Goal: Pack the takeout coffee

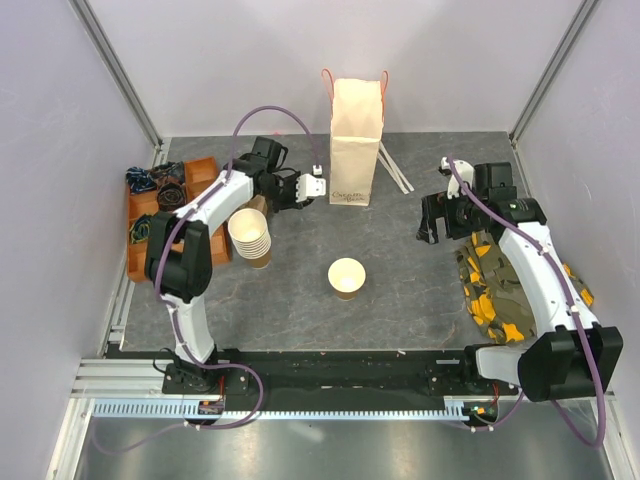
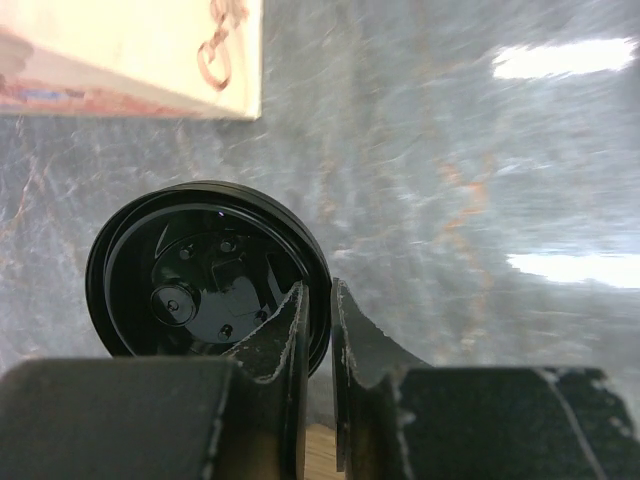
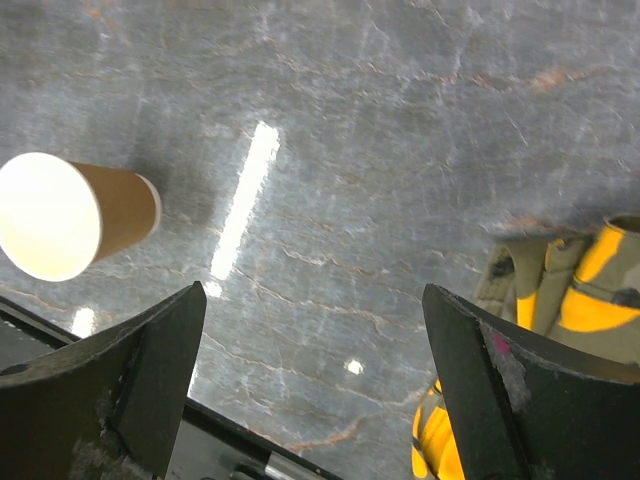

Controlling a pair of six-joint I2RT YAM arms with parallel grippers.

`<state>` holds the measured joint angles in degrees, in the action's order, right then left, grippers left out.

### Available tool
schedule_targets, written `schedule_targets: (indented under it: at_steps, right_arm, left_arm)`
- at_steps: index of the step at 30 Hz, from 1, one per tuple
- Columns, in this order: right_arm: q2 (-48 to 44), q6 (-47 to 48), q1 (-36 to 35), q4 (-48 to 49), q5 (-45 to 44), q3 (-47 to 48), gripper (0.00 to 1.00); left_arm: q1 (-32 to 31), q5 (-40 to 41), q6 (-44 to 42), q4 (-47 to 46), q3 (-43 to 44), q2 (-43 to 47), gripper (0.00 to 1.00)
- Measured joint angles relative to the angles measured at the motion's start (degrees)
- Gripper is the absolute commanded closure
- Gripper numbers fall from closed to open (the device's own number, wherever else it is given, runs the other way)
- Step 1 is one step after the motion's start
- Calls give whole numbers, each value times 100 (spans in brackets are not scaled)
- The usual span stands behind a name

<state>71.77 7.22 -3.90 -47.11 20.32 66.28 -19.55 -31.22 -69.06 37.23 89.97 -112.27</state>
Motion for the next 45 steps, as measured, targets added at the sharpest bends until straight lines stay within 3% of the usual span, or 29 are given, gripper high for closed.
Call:
schedule_targets:
  at_steps: [7, 13, 20, 23, 28, 30, 40, 45]
  right_arm:
    - [31, -328, 0, 439, 761, 96, 2]
    - [7, -1001, -85, 1342, 1451, 85, 3]
    - [-90, -1958, -675, 2756, 1996, -195, 18]
    - [-81, -2404, -907, 3222, 2221, -249, 21]
    - [-76, -3425, -1102, 4172, 2634, -527, 17]
    - [-52, -3735, -1180, 4472, 2752, -590, 23]
    - [118, -3757, -1652, 4664, 2782, -566, 39]
    - [249, -4017, -1773, 4872, 2872, -575, 42]
  left_arm:
    - [-2, -848, 457, 374, -376, 1008, 98]
    - [-52, -1718, 1388, 466, -380, 1932, 98]
    - [-240, -2559, 3112, 144, -529, 2415, 98]
    - [-330, -2647, 3687, -223, -852, 2728, 98]
    - [-503, -2745, 4360, -828, -1364, 3274, 98]
    - [-562, -2782, 4603, -1075, -1478, 3394, 98]
    - [-581, -2844, 5556, -1794, -1727, 3434, 98]
    - [-581, -2850, 6087, -2297, -1908, 3480, 98]
